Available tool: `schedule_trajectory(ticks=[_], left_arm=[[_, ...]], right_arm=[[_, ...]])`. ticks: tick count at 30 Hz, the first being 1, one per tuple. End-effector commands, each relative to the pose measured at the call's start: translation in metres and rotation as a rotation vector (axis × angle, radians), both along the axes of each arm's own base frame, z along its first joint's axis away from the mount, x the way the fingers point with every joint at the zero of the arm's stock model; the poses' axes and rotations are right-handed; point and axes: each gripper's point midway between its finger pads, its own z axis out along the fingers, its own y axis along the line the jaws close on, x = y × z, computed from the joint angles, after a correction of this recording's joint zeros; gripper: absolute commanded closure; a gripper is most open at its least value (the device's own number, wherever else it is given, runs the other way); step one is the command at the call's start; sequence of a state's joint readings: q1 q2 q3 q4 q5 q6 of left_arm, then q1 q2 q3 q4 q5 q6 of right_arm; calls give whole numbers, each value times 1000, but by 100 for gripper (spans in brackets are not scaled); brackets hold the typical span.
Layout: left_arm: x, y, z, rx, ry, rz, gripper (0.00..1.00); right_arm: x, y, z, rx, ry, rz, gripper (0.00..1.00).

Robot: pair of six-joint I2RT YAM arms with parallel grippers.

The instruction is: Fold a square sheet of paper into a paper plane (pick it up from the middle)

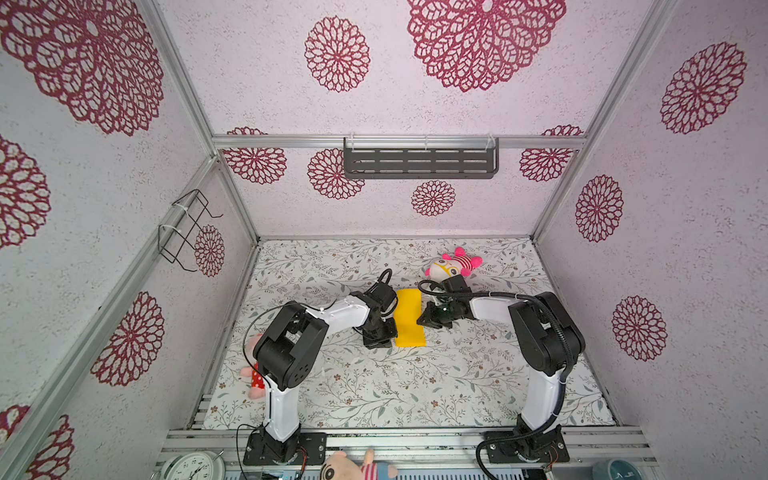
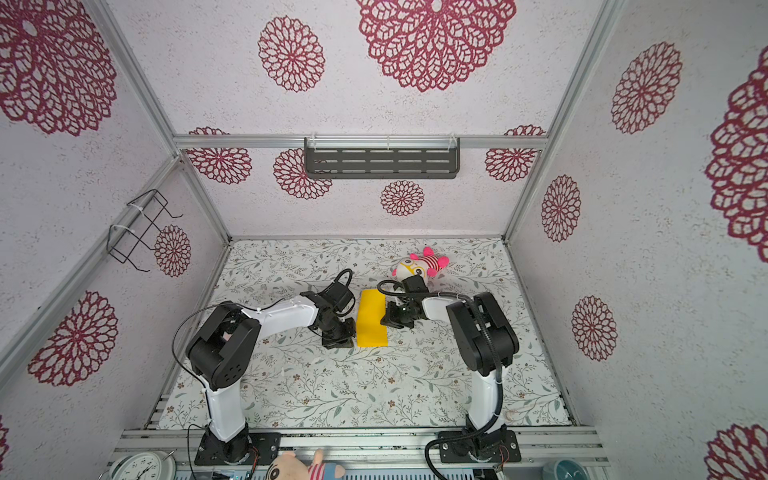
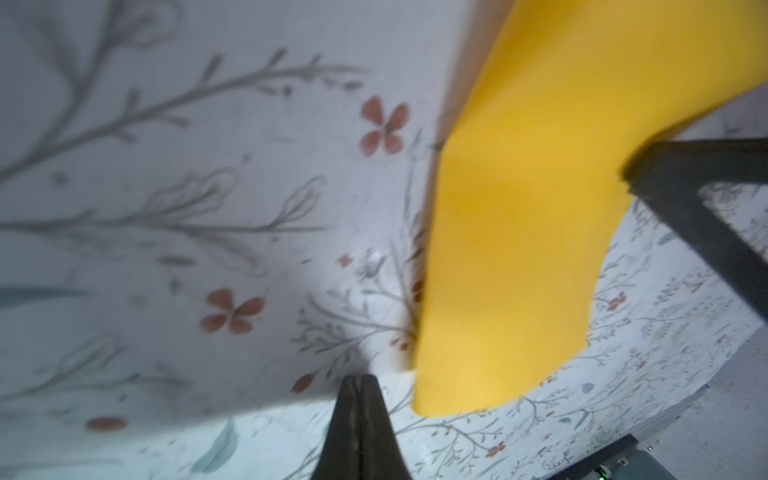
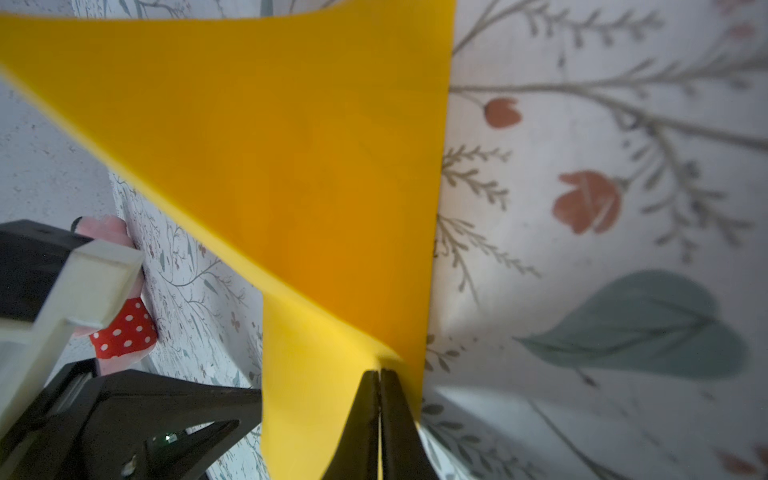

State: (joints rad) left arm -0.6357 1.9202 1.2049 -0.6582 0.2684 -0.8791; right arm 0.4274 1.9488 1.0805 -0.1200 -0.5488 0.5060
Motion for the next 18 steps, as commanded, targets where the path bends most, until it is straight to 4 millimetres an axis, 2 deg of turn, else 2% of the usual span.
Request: schedule_trajectory(ticks=[1, 5, 8, 11, 12, 13, 18], left_arm=[[12, 7, 24, -14, -69, 12, 100], [55, -12, 56, -197, -197, 55, 100], [79, -30, 63, -292, -234, 53, 100], [95, -41, 60, -314, -237, 33, 100], [95, -40, 41, -286, -200, 32, 100], [98, -40, 37, -277, -189, 30, 100], [109, -44, 28, -273, -170, 4, 100]], right_arm=[[-46, -59, -87, -357, 178, -46, 90], [-44, -58, -86, -353, 176, -46, 90], [-45, -58, -87, -351, 180, -47, 90], [-45, -57, -87, -347, 183, -46, 90], [-45, -57, -87, -346, 184, -45, 90], [-44, -56, -86, -343, 182, -46, 90], [-44, -54, -84, -335, 177, -41, 90]])
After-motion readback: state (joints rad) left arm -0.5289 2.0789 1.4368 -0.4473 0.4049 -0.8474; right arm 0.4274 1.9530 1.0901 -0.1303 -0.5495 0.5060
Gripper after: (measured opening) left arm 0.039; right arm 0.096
